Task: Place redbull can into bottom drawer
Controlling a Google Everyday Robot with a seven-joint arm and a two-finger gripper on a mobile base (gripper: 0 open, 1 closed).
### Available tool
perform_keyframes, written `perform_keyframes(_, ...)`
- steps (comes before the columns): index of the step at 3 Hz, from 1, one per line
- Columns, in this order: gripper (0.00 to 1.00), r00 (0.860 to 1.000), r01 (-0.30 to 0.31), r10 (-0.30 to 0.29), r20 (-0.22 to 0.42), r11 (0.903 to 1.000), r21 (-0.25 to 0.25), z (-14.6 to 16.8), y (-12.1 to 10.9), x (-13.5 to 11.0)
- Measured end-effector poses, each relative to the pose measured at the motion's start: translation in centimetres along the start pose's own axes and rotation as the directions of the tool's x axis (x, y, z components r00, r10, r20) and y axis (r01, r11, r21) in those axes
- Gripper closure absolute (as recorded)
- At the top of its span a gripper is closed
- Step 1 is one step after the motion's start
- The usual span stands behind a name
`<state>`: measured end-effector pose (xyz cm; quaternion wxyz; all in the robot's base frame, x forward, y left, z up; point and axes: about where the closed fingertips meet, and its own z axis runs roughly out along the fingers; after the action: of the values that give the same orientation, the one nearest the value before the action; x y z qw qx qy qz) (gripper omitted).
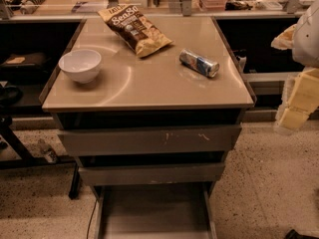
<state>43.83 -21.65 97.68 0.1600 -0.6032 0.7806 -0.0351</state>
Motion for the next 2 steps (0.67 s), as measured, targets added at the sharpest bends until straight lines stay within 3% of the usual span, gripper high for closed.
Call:
perform_keyframes(1,0.00,1.000,-0.002,0.002,0.010,1.0000,-0.004,0.3,-0.9,-0.3)
perform_keyframes(2,0.00,0.999,0.018,-0.019,0.045,0.9998,0.010,1.9,-4.6,-2.7)
